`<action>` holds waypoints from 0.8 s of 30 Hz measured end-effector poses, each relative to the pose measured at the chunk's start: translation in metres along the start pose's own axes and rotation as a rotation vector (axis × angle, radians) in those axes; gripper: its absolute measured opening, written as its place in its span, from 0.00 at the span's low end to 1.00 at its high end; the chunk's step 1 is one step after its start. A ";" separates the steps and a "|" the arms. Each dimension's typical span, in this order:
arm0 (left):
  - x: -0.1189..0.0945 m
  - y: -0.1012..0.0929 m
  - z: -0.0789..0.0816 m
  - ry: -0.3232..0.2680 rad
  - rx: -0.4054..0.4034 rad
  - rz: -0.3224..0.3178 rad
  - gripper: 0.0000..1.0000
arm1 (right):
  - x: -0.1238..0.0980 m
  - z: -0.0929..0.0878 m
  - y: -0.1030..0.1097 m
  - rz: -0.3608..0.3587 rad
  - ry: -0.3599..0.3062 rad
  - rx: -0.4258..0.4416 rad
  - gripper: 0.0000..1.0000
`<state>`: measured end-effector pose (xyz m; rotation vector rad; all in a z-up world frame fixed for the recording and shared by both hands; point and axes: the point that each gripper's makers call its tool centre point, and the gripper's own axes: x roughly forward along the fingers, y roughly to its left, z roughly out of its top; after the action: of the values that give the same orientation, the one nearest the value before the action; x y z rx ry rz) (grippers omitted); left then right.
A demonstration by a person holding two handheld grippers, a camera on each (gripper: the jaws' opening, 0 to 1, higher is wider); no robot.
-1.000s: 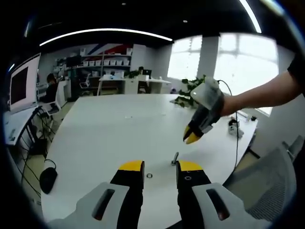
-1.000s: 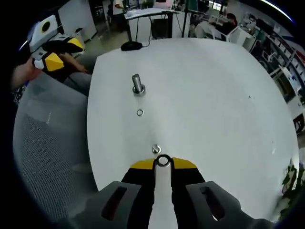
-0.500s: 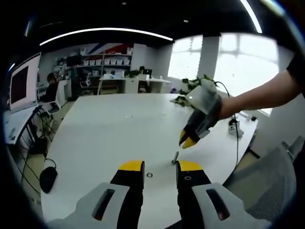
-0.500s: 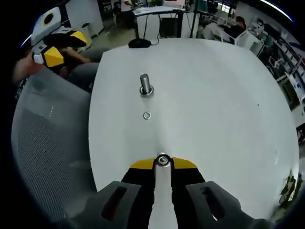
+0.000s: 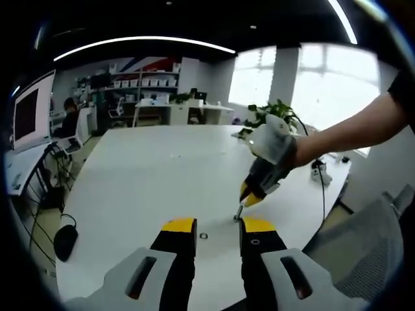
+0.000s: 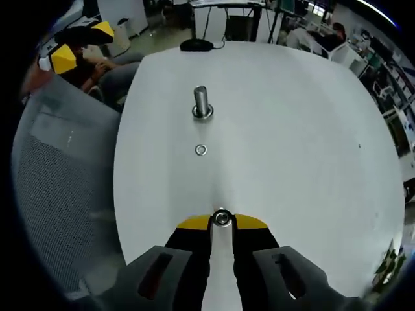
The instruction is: Place the washer onto the threaded stud by aligning its center hole with the stud, sliding it down to the base, and recovering from edge contact or off-axis alignment until the washer reaches the visible bottom stop.
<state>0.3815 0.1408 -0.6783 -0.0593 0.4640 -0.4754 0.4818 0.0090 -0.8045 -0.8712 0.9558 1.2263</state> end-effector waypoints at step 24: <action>0.000 0.003 -0.004 0.012 -0.019 0.004 0.24 | 0.040 -0.021 0.001 0.031 0.084 0.009 0.13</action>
<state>0.3813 0.1432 -0.6823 -0.0741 0.4800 -0.4676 0.4813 0.0038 -0.8498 -0.9100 1.0450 1.2187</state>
